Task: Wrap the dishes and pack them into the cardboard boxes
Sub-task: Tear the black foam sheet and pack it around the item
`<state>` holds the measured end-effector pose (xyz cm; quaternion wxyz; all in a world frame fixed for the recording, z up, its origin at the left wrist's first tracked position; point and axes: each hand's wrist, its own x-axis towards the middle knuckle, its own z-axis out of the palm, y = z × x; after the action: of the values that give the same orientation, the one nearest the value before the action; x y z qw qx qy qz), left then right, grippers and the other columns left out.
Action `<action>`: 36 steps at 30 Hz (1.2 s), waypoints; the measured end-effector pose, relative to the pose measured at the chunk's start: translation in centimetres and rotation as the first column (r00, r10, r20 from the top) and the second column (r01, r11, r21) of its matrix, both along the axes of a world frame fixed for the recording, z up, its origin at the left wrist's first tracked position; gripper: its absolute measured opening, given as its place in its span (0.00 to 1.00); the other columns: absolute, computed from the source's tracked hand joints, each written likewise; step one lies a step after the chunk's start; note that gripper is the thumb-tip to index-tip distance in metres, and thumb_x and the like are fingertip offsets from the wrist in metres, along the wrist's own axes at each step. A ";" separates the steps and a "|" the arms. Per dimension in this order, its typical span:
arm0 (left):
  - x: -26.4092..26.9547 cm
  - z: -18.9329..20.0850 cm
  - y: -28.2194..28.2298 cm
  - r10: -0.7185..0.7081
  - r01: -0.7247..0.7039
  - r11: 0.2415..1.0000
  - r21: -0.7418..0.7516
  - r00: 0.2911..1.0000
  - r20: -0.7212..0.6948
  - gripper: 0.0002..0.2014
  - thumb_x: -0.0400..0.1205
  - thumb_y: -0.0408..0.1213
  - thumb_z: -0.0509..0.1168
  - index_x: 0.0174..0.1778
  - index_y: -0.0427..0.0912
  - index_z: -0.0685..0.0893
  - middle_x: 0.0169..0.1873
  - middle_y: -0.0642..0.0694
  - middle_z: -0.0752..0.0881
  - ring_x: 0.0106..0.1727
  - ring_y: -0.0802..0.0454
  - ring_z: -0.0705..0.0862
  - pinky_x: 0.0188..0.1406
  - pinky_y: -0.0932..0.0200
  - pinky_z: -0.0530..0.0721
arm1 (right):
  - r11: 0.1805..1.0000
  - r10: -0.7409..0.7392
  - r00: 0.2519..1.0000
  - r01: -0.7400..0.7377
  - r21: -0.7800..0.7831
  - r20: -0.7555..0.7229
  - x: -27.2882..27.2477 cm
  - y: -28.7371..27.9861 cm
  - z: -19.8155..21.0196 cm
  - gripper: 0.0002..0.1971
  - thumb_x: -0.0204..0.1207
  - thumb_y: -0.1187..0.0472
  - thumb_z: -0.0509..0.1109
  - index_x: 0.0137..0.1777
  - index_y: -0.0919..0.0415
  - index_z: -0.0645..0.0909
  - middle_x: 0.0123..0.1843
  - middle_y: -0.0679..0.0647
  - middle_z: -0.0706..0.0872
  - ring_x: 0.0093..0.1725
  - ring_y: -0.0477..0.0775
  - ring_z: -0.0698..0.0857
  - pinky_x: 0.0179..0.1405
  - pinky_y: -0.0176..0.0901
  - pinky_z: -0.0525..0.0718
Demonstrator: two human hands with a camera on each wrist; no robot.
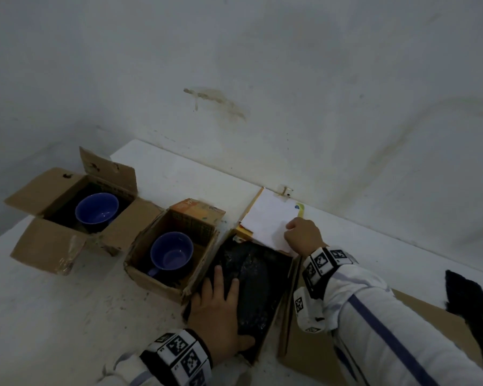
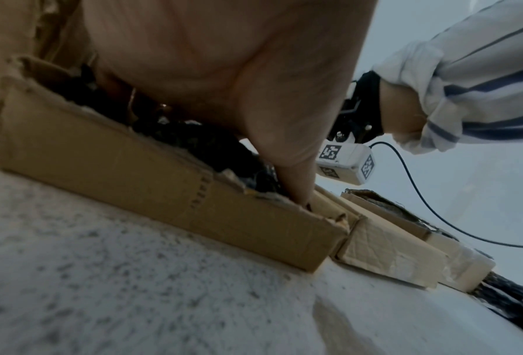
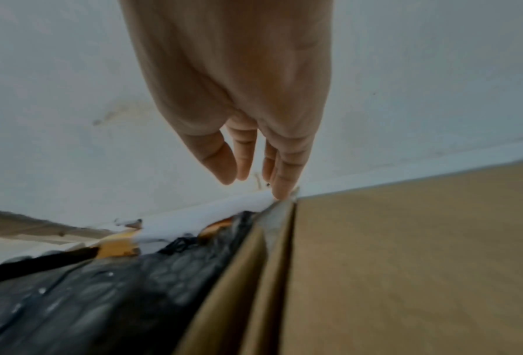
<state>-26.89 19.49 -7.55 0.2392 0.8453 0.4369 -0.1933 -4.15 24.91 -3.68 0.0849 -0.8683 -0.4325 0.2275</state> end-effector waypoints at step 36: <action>6.8 2.0 5.8 0.227 -0.235 0.970 0.067 0.968 0.105 0.55 0.72 0.65 0.67 0.83 0.40 0.44 0.83 0.38 0.44 0.82 0.36 0.48 0.77 0.42 0.59 | 0.921 -0.218 0.739 0.372 0.116 -0.637 1.3 -2.7 0.5 0.05 0.77 0.66 0.65 0.46 0.64 0.70 0.40 0.62 0.74 0.39 0.58 0.76 0.36 0.49 0.78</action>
<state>-20.09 25.34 -5.54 0.2474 0.8058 0.5276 -0.1058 -2.82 22.18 -3.20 0.3582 -0.7883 -0.2610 0.4268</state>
